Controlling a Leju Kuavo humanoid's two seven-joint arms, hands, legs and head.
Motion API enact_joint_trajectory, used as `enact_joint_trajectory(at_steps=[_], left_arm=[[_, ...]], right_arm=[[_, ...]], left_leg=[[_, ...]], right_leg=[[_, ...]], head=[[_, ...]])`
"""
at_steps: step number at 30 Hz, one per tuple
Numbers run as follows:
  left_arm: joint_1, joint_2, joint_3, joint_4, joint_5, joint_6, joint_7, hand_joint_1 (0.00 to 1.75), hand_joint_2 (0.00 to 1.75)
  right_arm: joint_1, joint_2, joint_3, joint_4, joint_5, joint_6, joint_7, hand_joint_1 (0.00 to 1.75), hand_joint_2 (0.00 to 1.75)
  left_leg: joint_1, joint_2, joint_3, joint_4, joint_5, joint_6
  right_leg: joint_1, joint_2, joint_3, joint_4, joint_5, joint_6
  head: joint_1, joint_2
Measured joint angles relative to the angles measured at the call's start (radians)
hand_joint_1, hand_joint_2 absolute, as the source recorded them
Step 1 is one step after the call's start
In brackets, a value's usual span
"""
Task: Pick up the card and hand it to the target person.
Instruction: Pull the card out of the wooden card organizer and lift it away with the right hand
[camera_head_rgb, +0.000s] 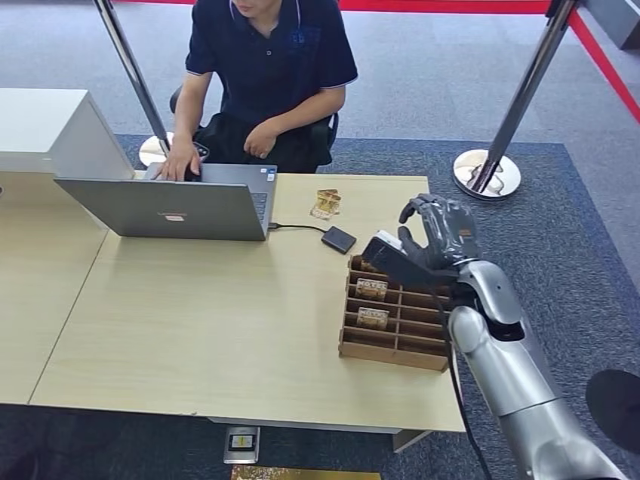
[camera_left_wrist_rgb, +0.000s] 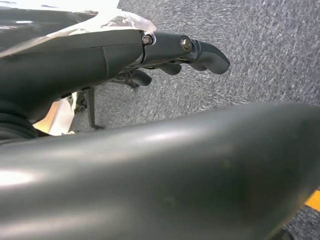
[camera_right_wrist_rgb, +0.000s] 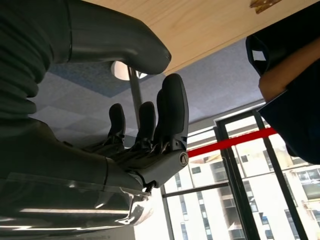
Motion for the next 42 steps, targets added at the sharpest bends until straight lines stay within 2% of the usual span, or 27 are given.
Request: enact_joint_trajectory(at_steps=[6,13,19,30,42], left_arm=[[0.0,0.003,0.0,0.0,0.003,-0.002,-0.003,0.0,0.0],[0.001,0.008,0.001,0.0,0.007,-0.002,-0.008,0.0,0.0],[0.001,0.009,0.011,0.0,0.022,0.015,-0.008,0.0,0.0],[0.0,0.009,0.022,0.0,0.023,0.017,-0.016,0.0,0.0],[0.0,0.007,0.022,0.0,0.022,0.018,-0.014,0.0,0.0]], right_arm=[[0.002,-0.03,0.028,0.002,-0.002,0.013,0.017,0.92,1.75],[0.052,-0.113,0.031,-0.076,-0.025,0.014,0.051,0.72,1.75],[0.095,-0.153,0.026,-0.158,-0.036,-0.007,0.091,0.76,1.75],[0.151,-0.142,0.027,-0.223,-0.024,-0.008,0.132,0.82,1.75],[0.158,-0.1,0.027,-0.2,-0.022,-0.005,0.151,0.75,1.75]], left_leg=[[0.0,0.0,0.0,0.0,0.0,0.0],[0.0,0.0,0.0,0.0,0.0,0.0],[0.0,0.0,0.0,0.0,0.0,0.0],[0.0,0.0,-0.001,0.0,0.0,0.0],[0.0,0.0,-0.001,0.0,0.0,0.0]], right_leg=[[0.0,0.0,0.0,0.0,0.0,0.0],[0.0,0.0,-0.001,0.0,0.0,0.0],[0.0,0.0,-0.001,-0.001,0.0,0.0],[0.0,0.0,-0.001,0.0,0.0,0.0],[0.0,0.0,-0.001,0.0,0.0,0.0]], head=[[0.0,0.0],[0.0,0.0],[0.0,0.0],[0.0,0.0],[0.0,0.0]])
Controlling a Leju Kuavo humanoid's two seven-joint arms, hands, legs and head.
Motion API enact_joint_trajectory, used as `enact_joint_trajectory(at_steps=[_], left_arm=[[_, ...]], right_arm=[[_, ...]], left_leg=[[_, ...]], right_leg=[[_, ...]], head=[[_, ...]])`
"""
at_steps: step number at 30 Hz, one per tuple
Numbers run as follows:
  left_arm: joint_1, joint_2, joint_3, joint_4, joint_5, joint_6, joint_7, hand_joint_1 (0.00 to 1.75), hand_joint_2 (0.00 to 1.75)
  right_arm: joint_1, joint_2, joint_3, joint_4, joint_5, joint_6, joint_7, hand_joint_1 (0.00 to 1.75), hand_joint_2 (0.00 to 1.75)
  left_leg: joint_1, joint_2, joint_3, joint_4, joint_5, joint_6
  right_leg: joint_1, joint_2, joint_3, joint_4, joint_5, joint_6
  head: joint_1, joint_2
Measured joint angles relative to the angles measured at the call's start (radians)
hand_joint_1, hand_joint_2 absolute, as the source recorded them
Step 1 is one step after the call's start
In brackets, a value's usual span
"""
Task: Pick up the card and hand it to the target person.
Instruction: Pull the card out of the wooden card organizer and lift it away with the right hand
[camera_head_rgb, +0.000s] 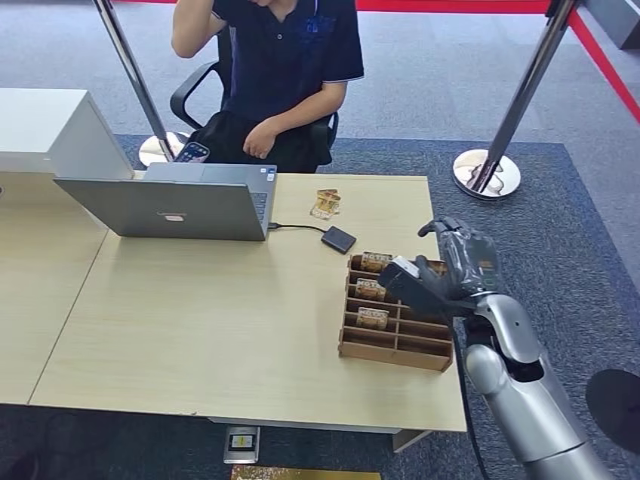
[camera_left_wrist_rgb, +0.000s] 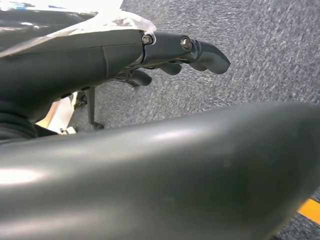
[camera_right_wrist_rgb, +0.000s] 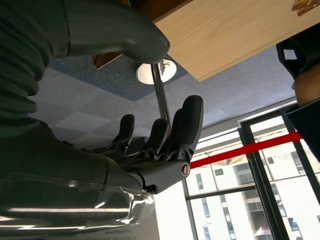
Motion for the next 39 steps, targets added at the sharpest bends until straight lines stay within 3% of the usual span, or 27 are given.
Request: enact_joint_trajectory(at_steps=[21,39], left_arm=[[0.0,-0.004,0.0,0.0,-0.011,-0.003,-0.005,0.0,0.0],[0.0,-0.004,0.0,0.0,-0.017,-0.003,-0.003,0.0,0.0]], right_arm=[[0.011,0.036,-0.062,0.054,0.041,-0.002,0.029,0.69,1.75],[0.024,0.059,-0.098,0.068,0.075,0.015,0.039,0.76,1.75]], left_leg=[[0.0,0.0,0.0,0.0,0.0,0.0],[0.0,0.0,0.0,0.0,0.0,0.0]], right_leg=[[0.0,0.0,0.0,0.0,0.0,0.0],[0.0,0.0,0.0,0.0,0.0,0.0]], head=[[0.0,0.0],[0.0,0.0]])
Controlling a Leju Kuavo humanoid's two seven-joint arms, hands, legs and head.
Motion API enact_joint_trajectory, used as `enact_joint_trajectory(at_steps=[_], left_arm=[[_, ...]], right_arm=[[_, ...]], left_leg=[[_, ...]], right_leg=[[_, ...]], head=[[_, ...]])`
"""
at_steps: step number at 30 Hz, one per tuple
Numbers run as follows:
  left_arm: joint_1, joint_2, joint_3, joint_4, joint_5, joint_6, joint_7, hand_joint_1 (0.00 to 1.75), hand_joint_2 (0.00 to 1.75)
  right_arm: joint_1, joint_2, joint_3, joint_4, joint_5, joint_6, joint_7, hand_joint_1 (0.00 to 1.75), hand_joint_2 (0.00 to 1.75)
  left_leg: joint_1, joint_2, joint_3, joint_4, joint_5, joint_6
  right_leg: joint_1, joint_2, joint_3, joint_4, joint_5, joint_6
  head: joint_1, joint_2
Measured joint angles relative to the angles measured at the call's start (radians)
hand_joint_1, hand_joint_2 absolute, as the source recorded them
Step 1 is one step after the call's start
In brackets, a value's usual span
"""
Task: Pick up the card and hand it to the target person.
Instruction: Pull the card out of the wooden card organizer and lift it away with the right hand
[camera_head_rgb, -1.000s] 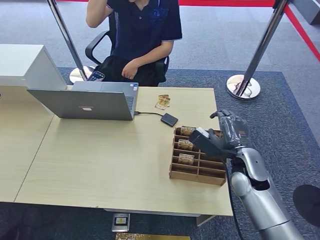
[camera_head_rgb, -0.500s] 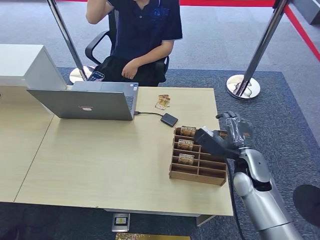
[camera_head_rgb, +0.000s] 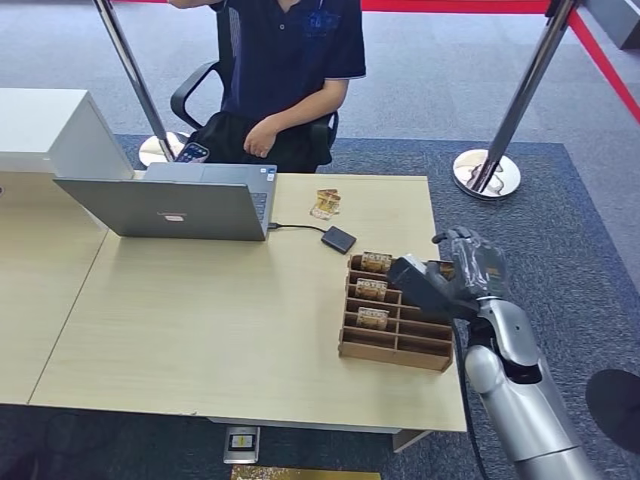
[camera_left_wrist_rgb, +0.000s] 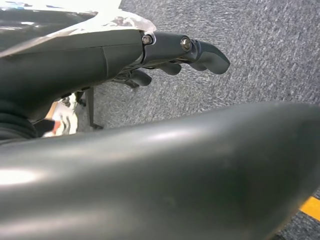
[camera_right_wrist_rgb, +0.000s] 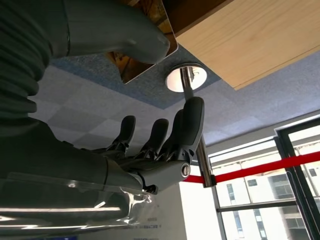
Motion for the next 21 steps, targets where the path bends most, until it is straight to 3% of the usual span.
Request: enact_joint_trajectory(at_steps=[21], left_arm=[[0.0,0.001,0.0,0.0,0.003,0.001,0.001,0.0,0.0]], right_arm=[[-0.02,0.029,-0.009,0.077,0.023,0.011,0.028,0.82,1.75]], left_leg=[[0.0,0.0,0.0,0.0,0.0,0.0]], right_leg=[[0.0,0.0,0.0,0.0,0.0,0.0]], head=[[0.0,0.0]])
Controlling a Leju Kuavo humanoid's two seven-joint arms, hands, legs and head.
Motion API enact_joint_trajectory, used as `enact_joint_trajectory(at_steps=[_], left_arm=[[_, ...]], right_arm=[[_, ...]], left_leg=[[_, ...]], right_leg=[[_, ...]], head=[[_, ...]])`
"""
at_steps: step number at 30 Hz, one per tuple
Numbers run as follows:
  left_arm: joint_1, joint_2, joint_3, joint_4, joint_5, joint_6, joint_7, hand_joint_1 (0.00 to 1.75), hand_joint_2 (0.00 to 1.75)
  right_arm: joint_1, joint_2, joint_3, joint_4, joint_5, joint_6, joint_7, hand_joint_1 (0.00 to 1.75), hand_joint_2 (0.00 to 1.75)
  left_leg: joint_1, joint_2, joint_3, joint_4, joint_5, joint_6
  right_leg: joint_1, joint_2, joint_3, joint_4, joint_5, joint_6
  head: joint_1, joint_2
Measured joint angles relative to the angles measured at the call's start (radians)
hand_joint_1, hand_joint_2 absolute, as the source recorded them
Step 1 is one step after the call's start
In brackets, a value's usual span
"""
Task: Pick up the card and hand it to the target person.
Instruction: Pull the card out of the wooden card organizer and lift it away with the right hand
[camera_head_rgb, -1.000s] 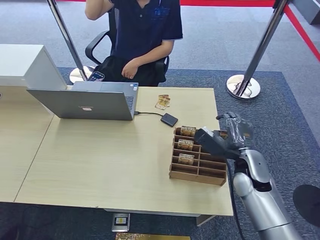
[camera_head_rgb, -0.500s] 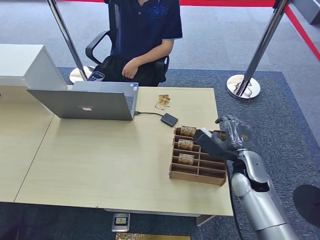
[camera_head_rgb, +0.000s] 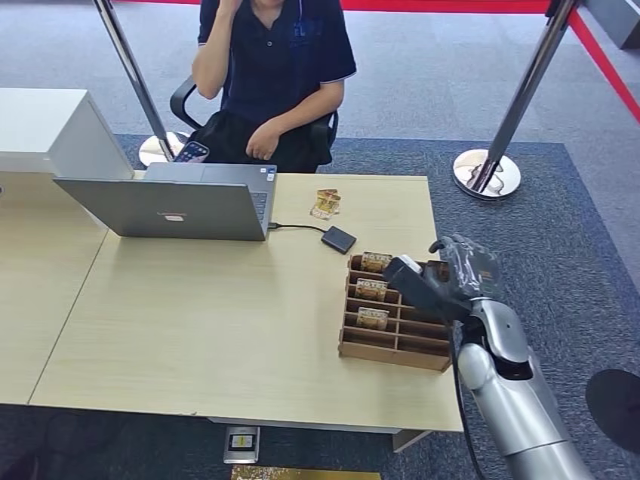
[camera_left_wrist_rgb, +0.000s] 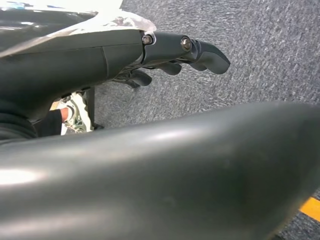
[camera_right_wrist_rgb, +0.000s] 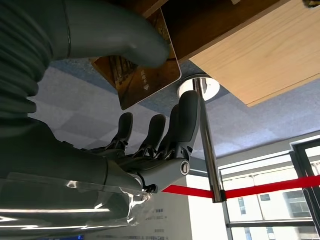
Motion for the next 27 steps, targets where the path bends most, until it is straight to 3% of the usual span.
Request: enact_joint_trajectory(at_steps=[17,22,27], left_arm=[[0.0,0.0,0.0,0.0,-0.005,-0.011,-0.007,0.0,0.0],[0.0,0.0,0.0,0.0,-0.009,-0.013,-0.012,0.0,0.0],[0.001,0.0,0.0,0.0,-0.012,-0.017,-0.016,0.0,0.0]], right_arm=[[0.015,0.001,-0.023,-0.004,0.015,0.0,0.018,0.86,1.75],[0.02,0.001,-0.031,-0.009,0.016,0.0,0.019,1.01,1.75],[0.026,0.001,-0.038,-0.017,0.016,0.0,0.019,1.29,1.75]], left_leg=[[0.0,0.0,0.0,0.0,0.0,0.0],[0.0,0.0,0.0,0.0,0.0,0.0],[0.0,0.0,0.0,0.0,0.0,0.0]], right_leg=[[0.0,0.0,0.0,0.0,0.0,0.0],[0.0,0.0,0.0,0.0,0.0,0.0],[0.0,0.0,0.0,0.0,0.0,0.0]], head=[[0.0,0.0],[0.0,0.0],[0.0,0.0]])
